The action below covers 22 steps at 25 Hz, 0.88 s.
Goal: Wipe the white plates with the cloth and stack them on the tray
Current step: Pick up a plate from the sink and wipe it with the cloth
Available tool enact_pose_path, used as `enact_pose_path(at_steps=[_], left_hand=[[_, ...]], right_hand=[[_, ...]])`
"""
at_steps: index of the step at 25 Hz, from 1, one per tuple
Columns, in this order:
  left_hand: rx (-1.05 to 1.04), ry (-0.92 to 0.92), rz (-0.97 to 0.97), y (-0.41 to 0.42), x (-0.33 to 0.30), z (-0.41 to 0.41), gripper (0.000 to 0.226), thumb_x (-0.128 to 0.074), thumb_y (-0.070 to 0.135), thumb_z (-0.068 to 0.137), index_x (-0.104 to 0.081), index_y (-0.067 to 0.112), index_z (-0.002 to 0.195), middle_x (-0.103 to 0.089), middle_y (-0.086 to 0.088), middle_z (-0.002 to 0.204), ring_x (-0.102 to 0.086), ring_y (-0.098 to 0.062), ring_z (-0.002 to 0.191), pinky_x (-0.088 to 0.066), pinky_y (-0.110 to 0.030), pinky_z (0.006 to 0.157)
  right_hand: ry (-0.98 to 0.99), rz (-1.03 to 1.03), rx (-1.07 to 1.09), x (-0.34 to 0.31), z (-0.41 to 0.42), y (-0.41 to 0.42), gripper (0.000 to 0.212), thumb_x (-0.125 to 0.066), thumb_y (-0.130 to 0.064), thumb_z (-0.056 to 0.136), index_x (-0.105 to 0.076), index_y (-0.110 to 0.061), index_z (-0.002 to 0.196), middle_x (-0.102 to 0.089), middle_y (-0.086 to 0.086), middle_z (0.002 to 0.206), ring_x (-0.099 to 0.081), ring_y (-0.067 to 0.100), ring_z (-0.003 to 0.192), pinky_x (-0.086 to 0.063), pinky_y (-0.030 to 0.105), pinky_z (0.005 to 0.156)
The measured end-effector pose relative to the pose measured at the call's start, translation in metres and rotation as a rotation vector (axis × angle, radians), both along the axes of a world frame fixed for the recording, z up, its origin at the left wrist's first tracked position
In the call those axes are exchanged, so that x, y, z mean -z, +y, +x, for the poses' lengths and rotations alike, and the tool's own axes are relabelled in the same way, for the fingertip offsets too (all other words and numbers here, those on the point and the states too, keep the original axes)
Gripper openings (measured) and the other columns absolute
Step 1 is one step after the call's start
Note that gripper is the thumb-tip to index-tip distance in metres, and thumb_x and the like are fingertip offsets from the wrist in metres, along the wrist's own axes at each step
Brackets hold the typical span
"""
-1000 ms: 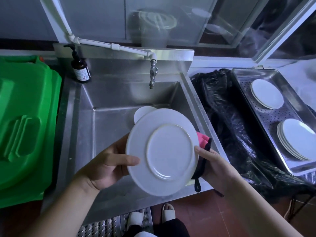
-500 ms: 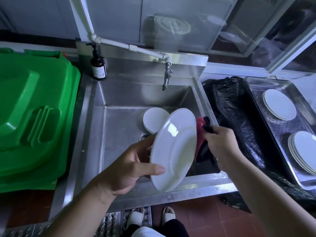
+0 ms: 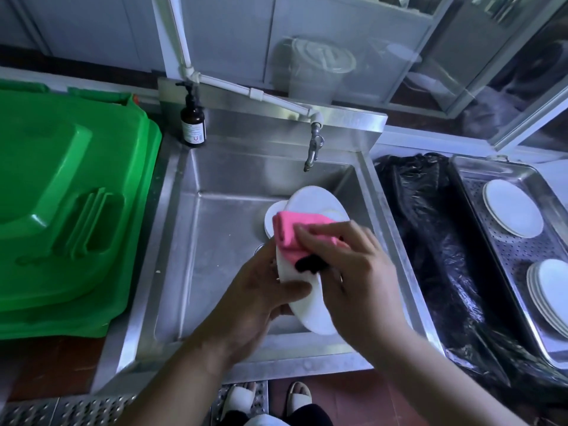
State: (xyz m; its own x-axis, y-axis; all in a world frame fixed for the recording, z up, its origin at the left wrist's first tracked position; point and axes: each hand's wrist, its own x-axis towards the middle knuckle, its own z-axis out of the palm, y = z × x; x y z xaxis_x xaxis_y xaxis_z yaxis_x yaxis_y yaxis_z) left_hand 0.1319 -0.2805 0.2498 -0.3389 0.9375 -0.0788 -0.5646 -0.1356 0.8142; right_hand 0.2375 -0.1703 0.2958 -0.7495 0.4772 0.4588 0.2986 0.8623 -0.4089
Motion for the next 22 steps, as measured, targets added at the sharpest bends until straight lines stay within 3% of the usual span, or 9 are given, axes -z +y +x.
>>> enact_pose_path(at_steps=[3,7,11,14,15,17,19,21,22], left_hand=[[0.028,-0.099,0.102,-0.003,-0.001,-0.003,0.059,-0.059,-0.008,0.084,-0.055,0.007,0.140,-0.060,-0.022,0.139,-0.063,-0.036,0.122,-0.057,-0.039,0.087],[0.081,-0.395,0.276,-0.005,-0.005,-0.003,0.059,-0.064,0.018,0.092,-0.047,0.006,0.148,-0.047,-0.030,0.149,-0.055,-0.039,0.128,-0.054,-0.039,0.097],[-0.124,-0.260,0.097,-0.004,-0.002,-0.001,0.052,-0.058,0.006,0.087,-0.062,0.021,0.136,-0.063,-0.023,0.134,-0.064,-0.035,0.111,-0.058,-0.038,0.081],[-0.151,-0.205,0.027,-0.010,-0.008,-0.008,0.052,-0.061,0.005,0.078,-0.072,0.030,0.122,-0.072,-0.011,0.123,-0.070,-0.026,0.104,-0.061,-0.037,0.075],[-0.151,-0.194,0.026,-0.012,-0.010,-0.012,0.053,-0.063,0.004,0.076,-0.072,0.031,0.121,-0.072,-0.009,0.123,-0.070,-0.025,0.105,-0.061,-0.038,0.077],[-0.139,-0.165,0.051,-0.017,-0.014,-0.020,0.057,-0.064,0.003,0.076,-0.070,0.030,0.125,-0.069,-0.009,0.128,-0.068,-0.026,0.113,-0.060,-0.041,0.087],[-0.124,-0.102,0.073,-0.021,-0.022,-0.024,0.062,-0.069,0.005,0.074,-0.066,0.030,0.131,-0.067,-0.009,0.133,-0.065,-0.027,0.119,-0.058,-0.044,0.093],[-0.100,-0.024,0.080,-0.022,-0.033,-0.022,0.065,-0.071,0.013,0.071,-0.065,0.030,0.133,-0.067,-0.009,0.132,-0.065,-0.026,0.118,-0.059,-0.042,0.089],[-0.089,0.011,0.077,-0.022,-0.040,-0.018,0.064,-0.072,0.015,0.069,-0.066,0.032,0.131,-0.068,-0.008,0.131,-0.066,-0.025,0.116,-0.059,-0.041,0.087]], right_hand=[[-0.001,0.030,-0.094,0.009,0.016,-0.016,0.043,-0.046,-0.010,0.088,-0.074,-0.021,0.119,-0.068,0.000,0.115,-0.061,0.026,0.109,-0.051,0.034,0.081],[-0.025,0.076,-0.201,0.013,0.032,-0.019,0.039,-0.043,-0.006,0.096,-0.076,-0.016,0.115,-0.068,0.002,0.114,-0.059,0.028,0.115,-0.054,0.037,0.082],[-0.065,0.136,-0.269,0.013,0.055,-0.020,0.037,-0.047,-0.006,0.096,-0.077,-0.020,0.113,-0.068,-0.002,0.114,-0.059,0.026,0.114,-0.056,0.037,0.076],[-0.119,0.139,-0.268,0.014,0.079,-0.004,0.037,-0.049,-0.007,0.095,-0.077,-0.025,0.111,-0.067,-0.007,0.113,-0.062,0.021,0.109,-0.053,0.030,0.081],[-0.129,0.053,-0.228,0.014,0.086,0.003,0.040,-0.052,-0.003,0.093,-0.078,-0.028,0.109,-0.067,-0.010,0.112,-0.063,0.019,0.106,-0.053,0.027,0.081],[-0.070,-0.378,-0.018,0.010,0.094,0.017,0.058,-0.059,0.013,0.084,-0.079,-0.040,0.097,-0.070,-0.013,0.100,-0.068,0.014,0.091,-0.055,0.026,0.072],[0.115,-0.771,0.248,-0.001,0.091,0.033,0.062,-0.062,0.016,0.085,-0.079,-0.044,0.082,-0.072,-0.002,0.080,-0.067,0.015,0.069,-0.051,0.030,0.063],[0.326,-0.825,0.341,-0.019,0.076,0.046,0.042,-0.065,0.006,0.090,-0.079,-0.033,0.080,-0.067,0.008,0.071,-0.059,0.018,0.067,-0.045,0.034,0.066],[0.388,-0.775,0.320,-0.032,0.062,0.045,0.040,-0.065,0.003,0.091,-0.078,-0.033,0.078,-0.065,0.005,0.071,-0.055,0.015,0.065,-0.044,0.031,0.063]])
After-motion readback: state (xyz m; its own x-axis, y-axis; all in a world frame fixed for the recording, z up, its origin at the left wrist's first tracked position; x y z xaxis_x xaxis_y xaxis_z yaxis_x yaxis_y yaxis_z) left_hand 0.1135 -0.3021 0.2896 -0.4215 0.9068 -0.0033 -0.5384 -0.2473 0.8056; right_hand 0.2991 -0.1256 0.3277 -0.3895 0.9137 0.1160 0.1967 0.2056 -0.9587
